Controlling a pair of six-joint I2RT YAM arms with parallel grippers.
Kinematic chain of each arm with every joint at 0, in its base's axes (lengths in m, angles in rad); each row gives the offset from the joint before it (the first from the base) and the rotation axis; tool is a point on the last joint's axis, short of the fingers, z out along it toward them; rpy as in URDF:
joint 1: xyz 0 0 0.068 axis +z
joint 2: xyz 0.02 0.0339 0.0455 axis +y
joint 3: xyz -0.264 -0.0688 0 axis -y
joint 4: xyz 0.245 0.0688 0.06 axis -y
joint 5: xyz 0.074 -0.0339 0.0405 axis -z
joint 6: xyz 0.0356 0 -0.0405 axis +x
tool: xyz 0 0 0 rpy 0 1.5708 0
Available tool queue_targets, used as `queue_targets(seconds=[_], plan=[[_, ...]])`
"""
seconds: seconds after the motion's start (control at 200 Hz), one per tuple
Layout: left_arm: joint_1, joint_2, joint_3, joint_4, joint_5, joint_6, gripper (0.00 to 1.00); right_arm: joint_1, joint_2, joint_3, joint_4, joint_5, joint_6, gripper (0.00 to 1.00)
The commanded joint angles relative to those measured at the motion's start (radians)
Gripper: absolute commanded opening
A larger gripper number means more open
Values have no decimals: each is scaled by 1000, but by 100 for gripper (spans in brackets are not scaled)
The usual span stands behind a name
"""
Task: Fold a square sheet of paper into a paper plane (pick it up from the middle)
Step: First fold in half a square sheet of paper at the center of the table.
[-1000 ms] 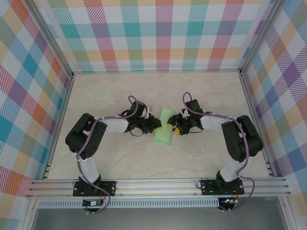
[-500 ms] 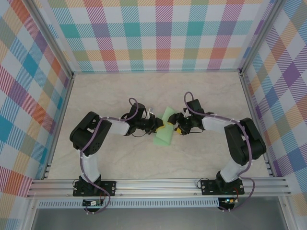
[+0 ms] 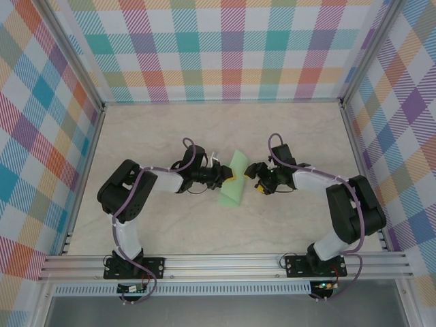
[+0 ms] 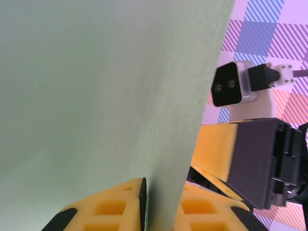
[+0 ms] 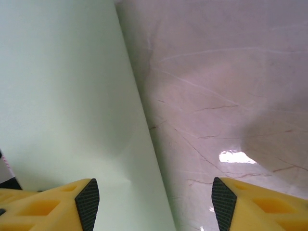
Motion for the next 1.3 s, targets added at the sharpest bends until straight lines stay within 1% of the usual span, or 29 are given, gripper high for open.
queue_targets(seconds=[0.0,0.095,0.18,0.285,0.375,0.47,0.55,0.69,0.85,0.965,1.035,1.12,1.16,1.185,1.235,1.26,1.295], plan=[[1,-44,19,2,28,7,17,-7,-43,-22,-3,20,22,66],[0,-51,19,10,22,-2,17,-8,-56,-35,19,14,23,66],[-1,-44,11,61,27,-43,16,-8,-68,-46,44,5,26,66],[-2,-45,22,-61,-11,19,16,-8,-65,-47,92,-40,17,67],[-1,-40,-4,-44,-36,1,15,-7,-52,-47,134,-83,10,69],[0,-48,-27,-59,-84,-2,15,-5,-23,-30,139,-110,4,68],[0,-57,-37,-58,-103,-4,15,3,17,-7,137,-138,-7,66],[0,-70,-39,-77,-115,7,15,21,56,15,103,-104,-10,62],[0,-69,-47,-67,-112,5,15,35,98,37,129,-154,-23,61],[0,-60,-44,-61,-106,2,15,46,117,62,103,-151,-39,61],[0,-63,-46,-63,-112,3,16,49,122,66,81,-127,-41,60],[0,-71,-45,-96,-121,14,20,49,121,76,35,-90,-57,59],[0,-82,-47,-120,-132,27,24,50,122,88,4,-76,-75,58],[0,-91,-48,-142,-142,37,27,51,126,98,-11,-76,-87,58],[0,-115,-47,-190,-164,65,30,54,136,119,-43,-75,-112,57],[0,-127,-45,-217,-175,80,33,57,141,131,-62,-73,-124,57],[0,-146,-40,-268,-198,102,41,63,149,149,-87,-66,-139,58]])
